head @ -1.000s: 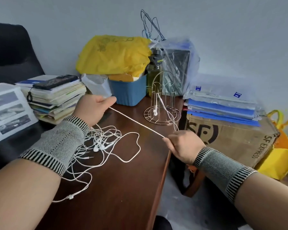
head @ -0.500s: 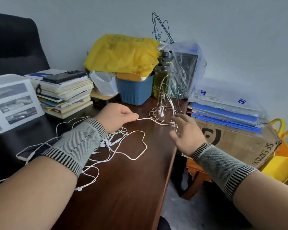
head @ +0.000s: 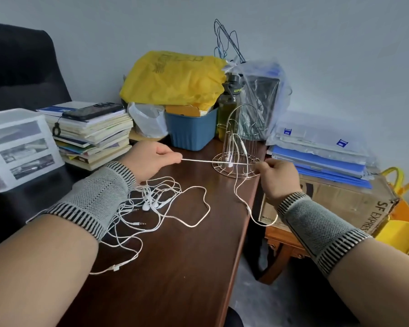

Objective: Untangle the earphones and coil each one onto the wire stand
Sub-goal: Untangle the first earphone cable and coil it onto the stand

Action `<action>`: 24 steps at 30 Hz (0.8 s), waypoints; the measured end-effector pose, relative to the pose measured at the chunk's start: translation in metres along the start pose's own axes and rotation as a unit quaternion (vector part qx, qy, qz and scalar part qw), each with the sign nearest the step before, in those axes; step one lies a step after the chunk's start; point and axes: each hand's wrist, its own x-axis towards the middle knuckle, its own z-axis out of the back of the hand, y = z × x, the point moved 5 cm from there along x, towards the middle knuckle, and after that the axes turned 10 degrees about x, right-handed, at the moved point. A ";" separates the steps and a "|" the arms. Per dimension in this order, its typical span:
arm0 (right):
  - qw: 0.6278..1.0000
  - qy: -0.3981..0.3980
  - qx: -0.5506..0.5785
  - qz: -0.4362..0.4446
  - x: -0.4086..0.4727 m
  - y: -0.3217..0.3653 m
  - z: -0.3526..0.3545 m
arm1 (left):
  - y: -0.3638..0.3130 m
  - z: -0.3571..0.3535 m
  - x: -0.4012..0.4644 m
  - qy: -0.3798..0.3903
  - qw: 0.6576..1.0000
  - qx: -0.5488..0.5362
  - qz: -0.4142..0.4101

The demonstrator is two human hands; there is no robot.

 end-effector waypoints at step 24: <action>0.997 0.061 0.054 -0.010 -0.012 0.024 -0.034 | 0.020 0.012 -0.001 -0.014 1.000 0.015 0.005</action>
